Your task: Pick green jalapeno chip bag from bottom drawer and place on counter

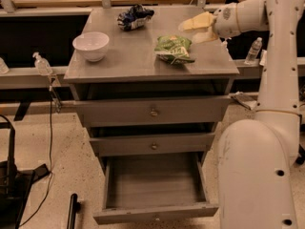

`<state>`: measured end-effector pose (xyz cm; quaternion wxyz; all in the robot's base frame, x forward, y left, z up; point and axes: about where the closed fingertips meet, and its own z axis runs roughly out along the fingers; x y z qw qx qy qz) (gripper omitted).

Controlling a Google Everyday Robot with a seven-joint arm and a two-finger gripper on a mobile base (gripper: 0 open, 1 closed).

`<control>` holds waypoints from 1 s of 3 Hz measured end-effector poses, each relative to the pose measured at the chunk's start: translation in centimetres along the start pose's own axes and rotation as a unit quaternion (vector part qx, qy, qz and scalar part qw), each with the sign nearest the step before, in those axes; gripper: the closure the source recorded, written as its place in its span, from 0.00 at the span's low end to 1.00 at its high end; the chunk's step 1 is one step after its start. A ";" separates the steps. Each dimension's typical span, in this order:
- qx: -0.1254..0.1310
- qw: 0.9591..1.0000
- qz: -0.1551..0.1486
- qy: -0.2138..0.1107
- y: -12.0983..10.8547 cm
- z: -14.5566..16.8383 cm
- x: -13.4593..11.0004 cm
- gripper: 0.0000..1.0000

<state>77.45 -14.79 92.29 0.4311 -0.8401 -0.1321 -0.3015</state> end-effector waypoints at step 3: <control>0.011 0.999 0.017 0.030 0.6 -1.2 0.8 0.00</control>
Offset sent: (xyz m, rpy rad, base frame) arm -0.0038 -0.0171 0.0056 0.0391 0.0005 -0.0250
